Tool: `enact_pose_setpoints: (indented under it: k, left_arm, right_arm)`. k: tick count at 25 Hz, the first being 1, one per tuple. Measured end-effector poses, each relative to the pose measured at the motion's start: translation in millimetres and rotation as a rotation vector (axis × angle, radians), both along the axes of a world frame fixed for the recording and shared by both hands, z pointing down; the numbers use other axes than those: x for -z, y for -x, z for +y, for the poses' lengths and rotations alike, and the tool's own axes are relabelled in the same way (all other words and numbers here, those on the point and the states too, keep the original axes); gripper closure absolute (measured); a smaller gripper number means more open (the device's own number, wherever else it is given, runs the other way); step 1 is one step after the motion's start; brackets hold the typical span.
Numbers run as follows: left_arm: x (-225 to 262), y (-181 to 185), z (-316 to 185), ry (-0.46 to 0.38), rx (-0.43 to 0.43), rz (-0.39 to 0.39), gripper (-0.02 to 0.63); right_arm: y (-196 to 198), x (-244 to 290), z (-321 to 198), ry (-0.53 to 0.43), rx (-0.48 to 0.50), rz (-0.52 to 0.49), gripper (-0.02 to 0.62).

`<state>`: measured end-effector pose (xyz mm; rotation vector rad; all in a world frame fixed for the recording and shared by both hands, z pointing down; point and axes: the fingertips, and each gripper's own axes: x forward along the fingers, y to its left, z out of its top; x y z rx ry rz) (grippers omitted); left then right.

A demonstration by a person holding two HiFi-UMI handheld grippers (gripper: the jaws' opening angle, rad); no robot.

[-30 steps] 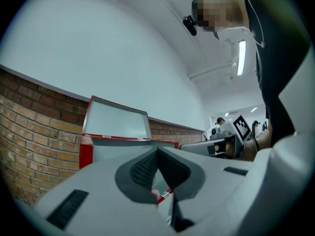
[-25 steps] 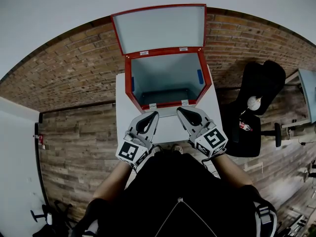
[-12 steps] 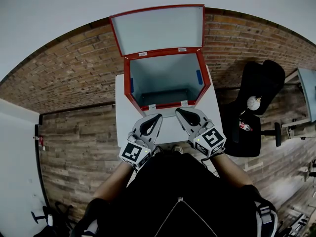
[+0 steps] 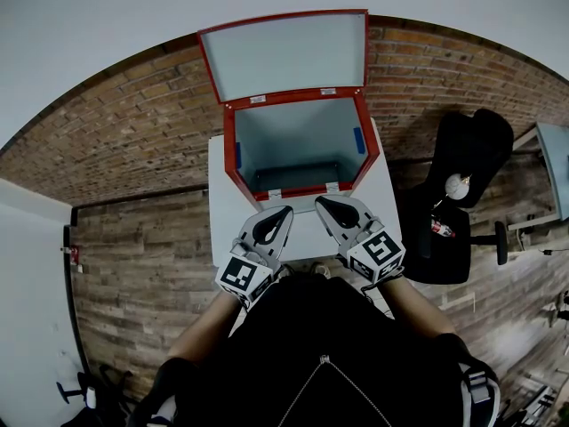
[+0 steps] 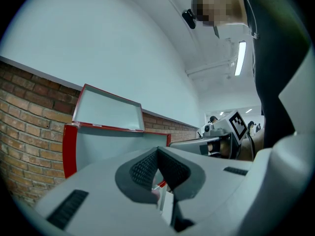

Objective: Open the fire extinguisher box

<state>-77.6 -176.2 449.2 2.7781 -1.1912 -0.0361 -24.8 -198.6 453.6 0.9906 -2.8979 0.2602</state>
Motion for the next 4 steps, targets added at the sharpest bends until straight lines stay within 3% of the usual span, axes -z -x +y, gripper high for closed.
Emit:
enact_pose_setpoints:
  k: [4]
  left_arm:
    - [-3.6,-0.8,0.8,0.016,-0.005,-0.009,0.558]
  right_arm:
    - [-0.4,-1.9,-0.3,0.006,-0.001,0.002,0.575]
